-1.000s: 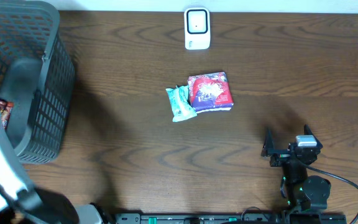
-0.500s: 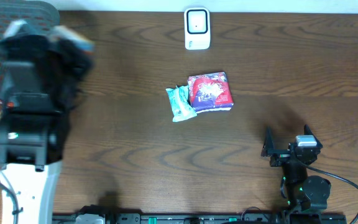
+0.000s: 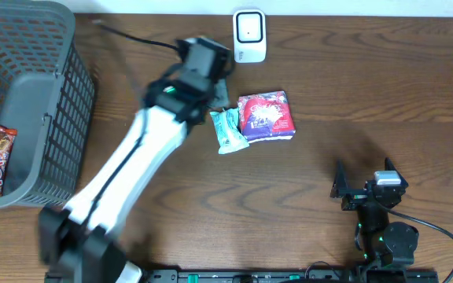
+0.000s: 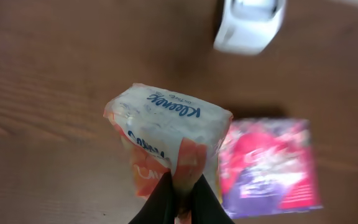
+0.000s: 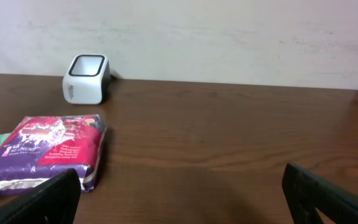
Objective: Scan the item barcode
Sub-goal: 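Place the Kleenex pack left of the wipes pack and release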
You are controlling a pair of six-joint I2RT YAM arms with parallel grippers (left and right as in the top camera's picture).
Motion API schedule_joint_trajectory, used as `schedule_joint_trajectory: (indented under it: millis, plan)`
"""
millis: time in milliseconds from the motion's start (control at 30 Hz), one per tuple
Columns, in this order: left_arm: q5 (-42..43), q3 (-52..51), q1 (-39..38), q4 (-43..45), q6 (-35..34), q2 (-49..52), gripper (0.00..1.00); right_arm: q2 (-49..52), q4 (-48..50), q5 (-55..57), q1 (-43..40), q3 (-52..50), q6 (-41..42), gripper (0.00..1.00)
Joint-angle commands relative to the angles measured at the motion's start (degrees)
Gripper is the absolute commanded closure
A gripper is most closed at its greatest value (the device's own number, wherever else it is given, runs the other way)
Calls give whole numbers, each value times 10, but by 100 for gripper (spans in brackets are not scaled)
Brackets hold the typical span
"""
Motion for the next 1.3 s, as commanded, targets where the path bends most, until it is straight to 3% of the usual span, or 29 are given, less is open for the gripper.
schedule_joint_trajectory:
  millis: [0, 300, 567, 633, 700, 833, 900, 1100, 1267]
  plan:
    - [-17, -1, -4, -3, 51, 66, 93, -4, -2, 0, 8, -1, -5, 1]
    - [-30, -1, -5, -21, 35, 193, 93, -4, -2, 0, 8, -1, -5, 1]
    - [106, -1, -6, 35, 33, 198, 92, -4, -2, 0, 8, -1, -5, 1]
    - [131, -1, -7, 56, 33, 198, 84, -4, -2, 0, 8, -1, -5, 1]
    - [137, -1, -7, 69, 33, 198, 83, -4, -2, 0, 8, -1, -5, 1]
    - [110, 13, -2, 63, 72, 197, 50, -4, -2, 0, 8, -1, -5, 1]
    - [76, 30, 2, 43, 96, 190, 43, -4, -2, 1, 8, -1, -5, 1]
    - [-42, 113, 25, -17, 108, 95, 39, -4, -2, 0, 8, -1, -5, 1]
    - [-101, 124, 79, 5, 108, -11, 26, -4, -2, 0, 8, -1, -5, 1]
